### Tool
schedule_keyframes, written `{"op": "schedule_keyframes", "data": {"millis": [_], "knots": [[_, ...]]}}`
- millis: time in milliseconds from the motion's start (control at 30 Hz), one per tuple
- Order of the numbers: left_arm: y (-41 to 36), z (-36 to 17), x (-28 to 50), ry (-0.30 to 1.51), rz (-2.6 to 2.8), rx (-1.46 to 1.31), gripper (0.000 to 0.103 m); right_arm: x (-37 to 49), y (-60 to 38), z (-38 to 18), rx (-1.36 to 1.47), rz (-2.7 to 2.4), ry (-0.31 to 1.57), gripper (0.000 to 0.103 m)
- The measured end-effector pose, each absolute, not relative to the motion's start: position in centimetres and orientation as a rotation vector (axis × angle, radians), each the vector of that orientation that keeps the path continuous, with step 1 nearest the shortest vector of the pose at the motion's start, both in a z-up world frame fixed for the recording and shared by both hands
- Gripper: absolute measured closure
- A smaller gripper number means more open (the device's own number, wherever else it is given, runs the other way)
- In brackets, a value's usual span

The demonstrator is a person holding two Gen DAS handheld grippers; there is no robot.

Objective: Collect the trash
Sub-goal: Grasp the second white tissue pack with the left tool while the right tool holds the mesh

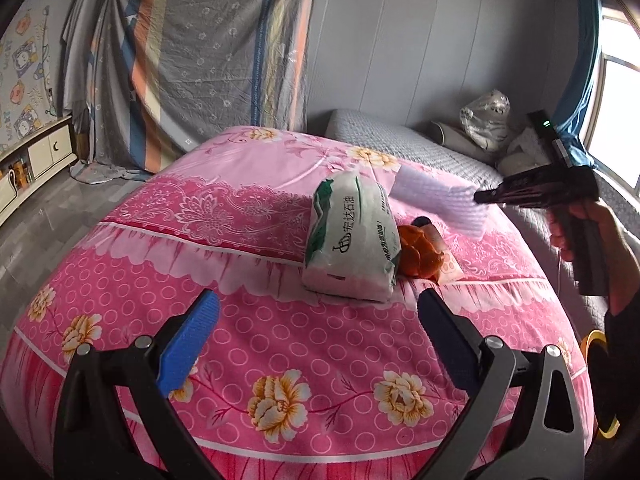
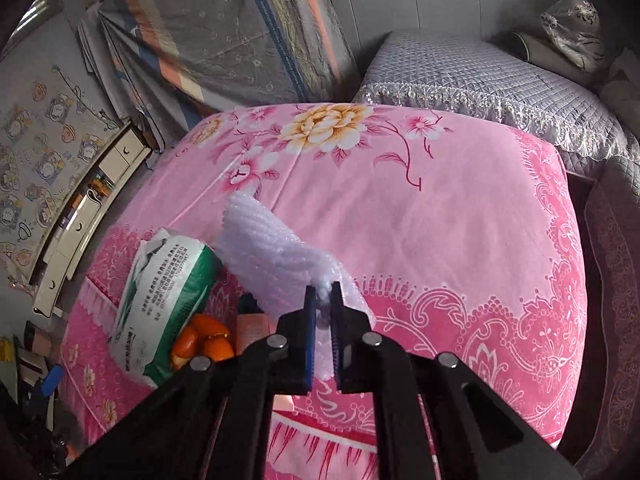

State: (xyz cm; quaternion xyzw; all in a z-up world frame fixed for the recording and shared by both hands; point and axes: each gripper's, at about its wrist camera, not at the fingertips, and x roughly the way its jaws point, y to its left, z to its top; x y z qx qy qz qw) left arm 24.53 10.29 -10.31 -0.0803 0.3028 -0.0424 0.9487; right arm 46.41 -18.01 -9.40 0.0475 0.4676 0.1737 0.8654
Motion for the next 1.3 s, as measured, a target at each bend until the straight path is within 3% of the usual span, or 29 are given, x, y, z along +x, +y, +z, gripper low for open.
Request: {"op": "schedule_keyframes", "data": {"millis": [667,1067,1300], "knots": [[3.5,-8.7,40.9,0.887,-0.230,0.043,0.008,33.7,-23.3,-6.3,0.211,0.514,0.842,0.097],[3.5,-14.2,47.7,1.099,-0.116,0.096,0.009,32.8,-24.9,-7.2,0.247,0.516,0.829,0.097],[4.8,-13.7,46.6,1.068,-0.148,0.015,0.049,32.2,-25.3,-7.9,0.277,0.509,0.848,0.097]]}}
